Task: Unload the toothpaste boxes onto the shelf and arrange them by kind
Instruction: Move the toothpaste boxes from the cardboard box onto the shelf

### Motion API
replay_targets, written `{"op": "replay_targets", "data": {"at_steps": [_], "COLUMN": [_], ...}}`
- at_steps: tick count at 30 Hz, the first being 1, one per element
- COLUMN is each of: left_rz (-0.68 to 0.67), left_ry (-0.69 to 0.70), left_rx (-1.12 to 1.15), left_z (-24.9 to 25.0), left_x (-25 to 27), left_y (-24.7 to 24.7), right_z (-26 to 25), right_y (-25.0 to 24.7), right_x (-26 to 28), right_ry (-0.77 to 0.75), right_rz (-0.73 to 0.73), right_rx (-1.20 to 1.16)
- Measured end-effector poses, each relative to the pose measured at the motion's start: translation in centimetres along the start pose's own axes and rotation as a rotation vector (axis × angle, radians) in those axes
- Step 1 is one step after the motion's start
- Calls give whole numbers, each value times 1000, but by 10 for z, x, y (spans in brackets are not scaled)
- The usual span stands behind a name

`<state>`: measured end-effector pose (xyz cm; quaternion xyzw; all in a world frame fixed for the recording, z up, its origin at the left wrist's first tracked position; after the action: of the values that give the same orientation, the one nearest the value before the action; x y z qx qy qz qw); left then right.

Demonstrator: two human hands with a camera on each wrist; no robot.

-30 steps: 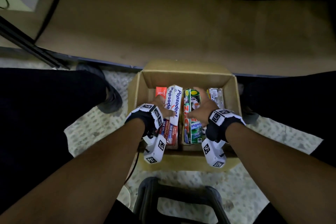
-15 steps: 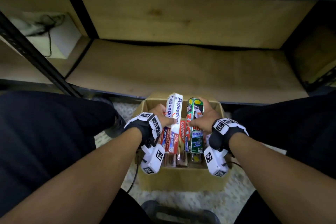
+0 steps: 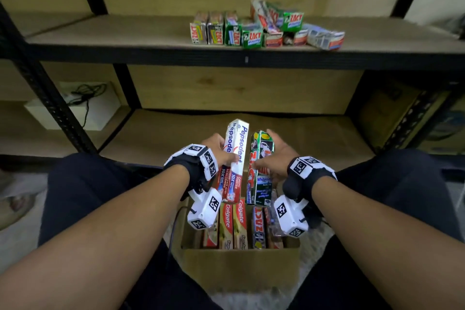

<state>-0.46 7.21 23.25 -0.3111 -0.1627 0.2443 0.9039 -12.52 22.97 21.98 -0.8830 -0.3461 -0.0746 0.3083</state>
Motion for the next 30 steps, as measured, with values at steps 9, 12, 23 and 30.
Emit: {"op": "replay_targets", "data": {"at_steps": [9,12,23,30], "left_rz": [151,186,369,393], "left_ry": [168,215,294,237], "left_rx": [74,73,-92,-83], "left_z": [84,111,187,212], "left_x": [10,8,-35,-98], "left_y": [-35,-45,-117,-165], "right_z": [-66,-90,-187,-248], "right_y": [-72,-101,-185,-235], "right_x": [35,40,22,-11], "right_ry": [-106,-147,-333,-309], "right_rz": [111,174,450,558], "right_rx": [24,67,317,514]}}
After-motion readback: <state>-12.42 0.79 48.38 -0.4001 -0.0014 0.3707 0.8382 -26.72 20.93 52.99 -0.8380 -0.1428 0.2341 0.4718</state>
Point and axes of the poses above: each hand's wrist, its own x-axis away from the middle knuckle, its own y-axis out of the palm, z = x × y, the point moved 1 cm from there along -x, towards the middle knuckle, and after that the axes turned 5 degrees about y, right-handed, at the moved point
